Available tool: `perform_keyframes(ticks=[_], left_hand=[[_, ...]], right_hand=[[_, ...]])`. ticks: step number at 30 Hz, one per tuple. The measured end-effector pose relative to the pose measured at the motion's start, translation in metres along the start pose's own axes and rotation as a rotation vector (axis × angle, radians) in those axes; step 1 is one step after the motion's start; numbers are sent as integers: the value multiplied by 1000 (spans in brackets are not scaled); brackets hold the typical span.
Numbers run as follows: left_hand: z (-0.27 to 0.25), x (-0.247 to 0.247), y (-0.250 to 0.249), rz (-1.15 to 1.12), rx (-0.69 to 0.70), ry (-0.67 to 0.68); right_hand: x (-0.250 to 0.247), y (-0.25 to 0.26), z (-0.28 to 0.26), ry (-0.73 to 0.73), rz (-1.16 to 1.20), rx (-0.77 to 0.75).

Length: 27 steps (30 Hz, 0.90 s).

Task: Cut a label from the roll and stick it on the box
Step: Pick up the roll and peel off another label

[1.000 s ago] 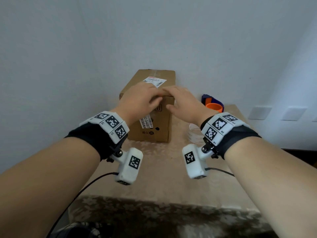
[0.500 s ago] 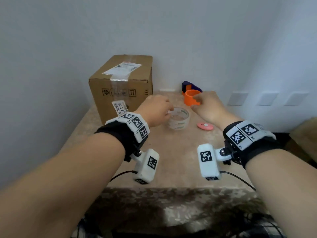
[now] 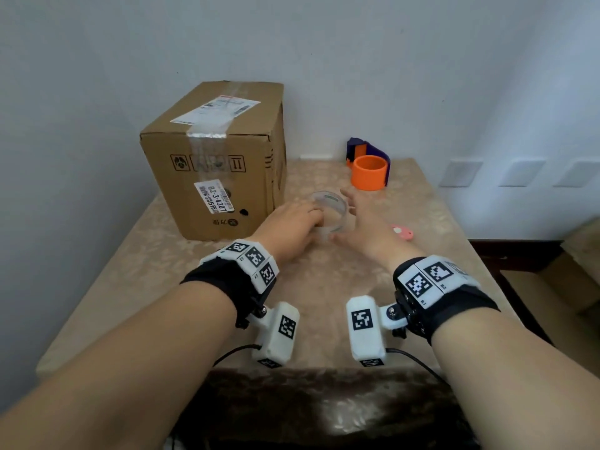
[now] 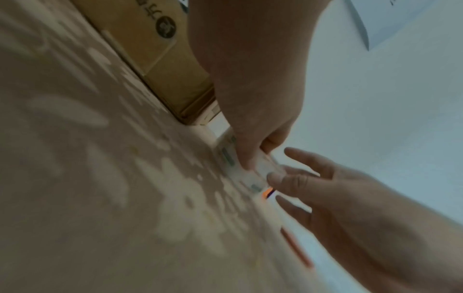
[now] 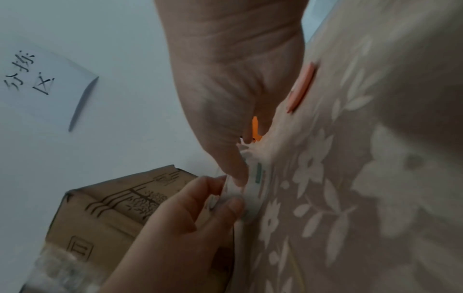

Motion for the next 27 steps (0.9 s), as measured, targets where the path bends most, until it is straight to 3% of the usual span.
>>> perform_keyframes(ticks=[3,8,12,17,21,24,27], left_hand=[[-13,-7,2,-265,-67,58],[-40,-25,5,-717,-118,-4],[-51,-37,7,-791,-125,-60],[-57,-39,18,-883,-234,-182],[-60,-45,21,-982,-226,-165],[-64,-49,19,-1016,-175,-121],[-63,-53,16,-1022,-146,-68]], right_hand=[[-1,5,-10,47,-3,-57],[-2,14,-25,59,81,-103],[6,28,-27,31,22,-173],[15,44,-21,-39,23,-280],[14,47,-15,-50,164,-250],[11,43,-16,82,257,-188],[9,43,-19,55,201,-224]])
Point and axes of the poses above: each hand's wrist, its own z-axis towards the middle knuckle, its own x-axis out of the palm, y = z × x, the point moved 1 cm from there along z, towards the middle knuckle, and after that the axes turned 15 degrees about z, right-handed, at the moved point
